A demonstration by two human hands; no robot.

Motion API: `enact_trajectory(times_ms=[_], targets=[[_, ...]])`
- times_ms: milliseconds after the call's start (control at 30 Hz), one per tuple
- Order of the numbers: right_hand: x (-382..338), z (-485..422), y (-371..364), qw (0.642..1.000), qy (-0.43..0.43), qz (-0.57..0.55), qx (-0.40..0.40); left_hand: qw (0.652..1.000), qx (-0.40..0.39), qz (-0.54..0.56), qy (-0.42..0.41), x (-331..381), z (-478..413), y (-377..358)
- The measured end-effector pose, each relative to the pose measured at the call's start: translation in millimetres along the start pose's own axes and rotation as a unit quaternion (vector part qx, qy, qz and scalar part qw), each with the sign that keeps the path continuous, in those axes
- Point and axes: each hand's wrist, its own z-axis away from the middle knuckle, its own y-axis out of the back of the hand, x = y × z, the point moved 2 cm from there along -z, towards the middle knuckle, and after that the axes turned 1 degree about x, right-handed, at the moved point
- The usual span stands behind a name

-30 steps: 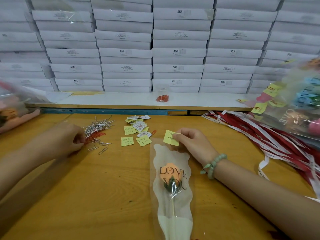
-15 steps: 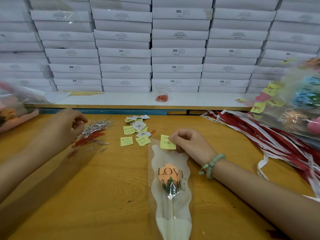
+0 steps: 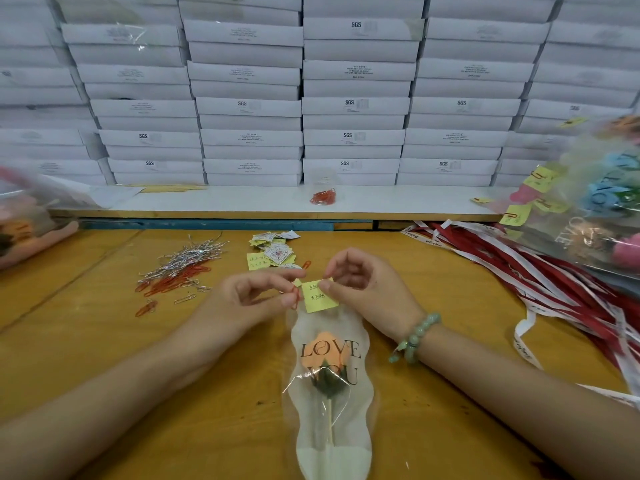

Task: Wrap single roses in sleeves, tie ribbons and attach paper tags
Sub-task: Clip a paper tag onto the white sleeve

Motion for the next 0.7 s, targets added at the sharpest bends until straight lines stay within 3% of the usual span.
enact_trajectory(times_ms=[167,567,700], targets=[[-2.6,0.7,-5.2,0.999,0.025,0.030,0.009,0.999,-0.023,0.032,0.001,-8.8,-3.7,-4.0],[-2.8,3.0,-8.8,0.997,0.012,0.076,-0.020,0.999,0.017,0.012,0.031,-12.8,-2.7,-3.7],[-5.5,3.5,-7.3,0.992,0.059,0.114,-0.008,0.999,0.034,0.016,0.019,-13.4,-2.9,-3.4]])
